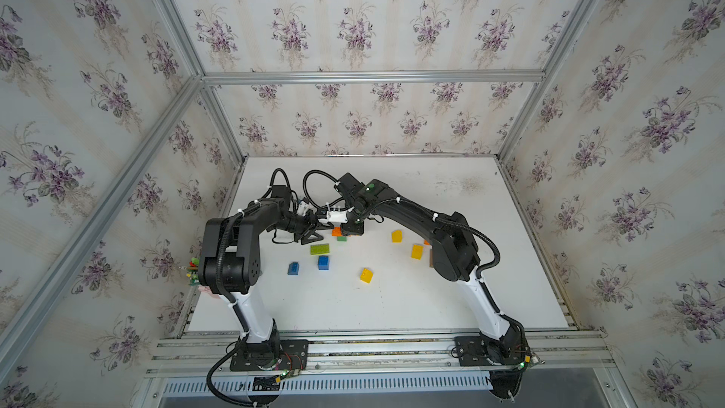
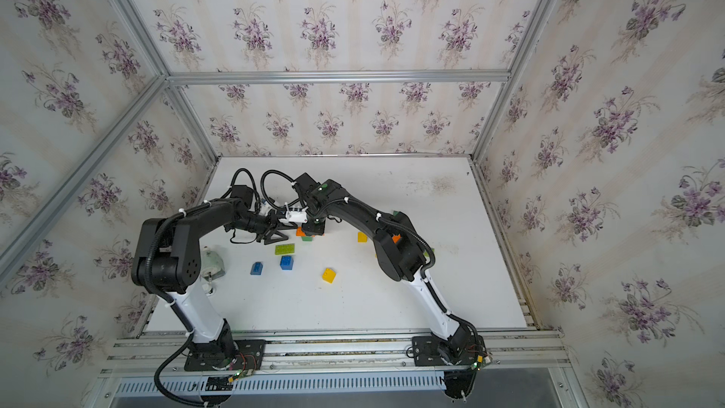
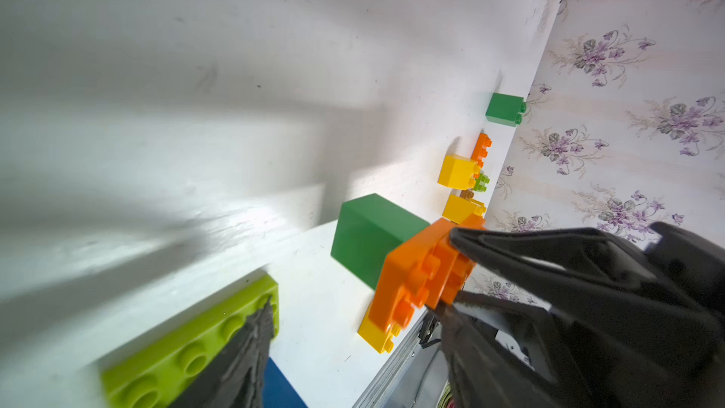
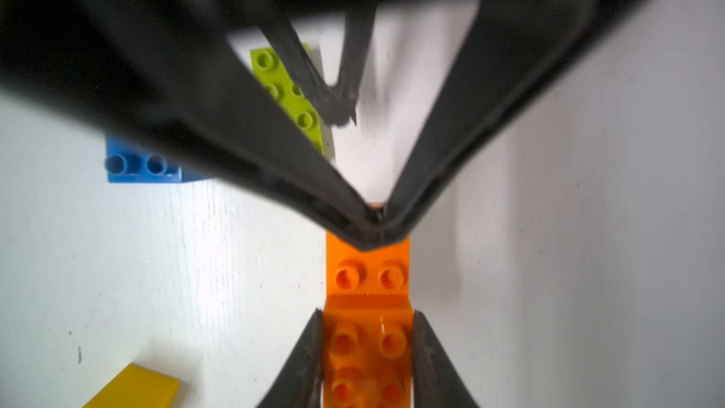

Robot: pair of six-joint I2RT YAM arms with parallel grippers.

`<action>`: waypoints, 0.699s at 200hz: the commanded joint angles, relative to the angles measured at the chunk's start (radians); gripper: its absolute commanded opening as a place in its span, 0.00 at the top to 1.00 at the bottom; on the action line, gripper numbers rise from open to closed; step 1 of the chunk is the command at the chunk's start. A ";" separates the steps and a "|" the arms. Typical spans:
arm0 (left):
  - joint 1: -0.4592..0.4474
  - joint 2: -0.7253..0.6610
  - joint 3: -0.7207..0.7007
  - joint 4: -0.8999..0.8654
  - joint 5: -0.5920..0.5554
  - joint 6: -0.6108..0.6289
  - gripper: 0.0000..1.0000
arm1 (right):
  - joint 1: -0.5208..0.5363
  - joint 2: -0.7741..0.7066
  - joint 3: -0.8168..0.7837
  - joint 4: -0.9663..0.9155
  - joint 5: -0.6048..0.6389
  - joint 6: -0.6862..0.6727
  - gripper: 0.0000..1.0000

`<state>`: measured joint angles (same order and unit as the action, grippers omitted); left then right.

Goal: Assemble a fork with lego
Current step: Assemble the lego brick with the lego brick.

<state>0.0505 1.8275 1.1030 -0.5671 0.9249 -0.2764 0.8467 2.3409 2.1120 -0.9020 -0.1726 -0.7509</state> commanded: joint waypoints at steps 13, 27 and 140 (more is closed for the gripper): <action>0.017 -0.026 -0.029 0.029 0.042 0.002 0.22 | 0.003 0.027 -0.001 -0.043 0.005 0.014 0.64; 0.023 -0.035 -0.045 0.041 0.046 -0.003 0.22 | 0.003 0.037 -0.001 -0.051 0.007 0.019 0.64; 0.055 -0.082 -0.083 0.060 0.036 -0.019 0.15 | 0.004 -0.034 -0.003 0.000 -0.022 0.030 0.46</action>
<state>0.0978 1.7634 1.0256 -0.5175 0.9638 -0.2893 0.8482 2.3428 2.1098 -0.9157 -0.1524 -0.7147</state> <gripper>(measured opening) 0.847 0.540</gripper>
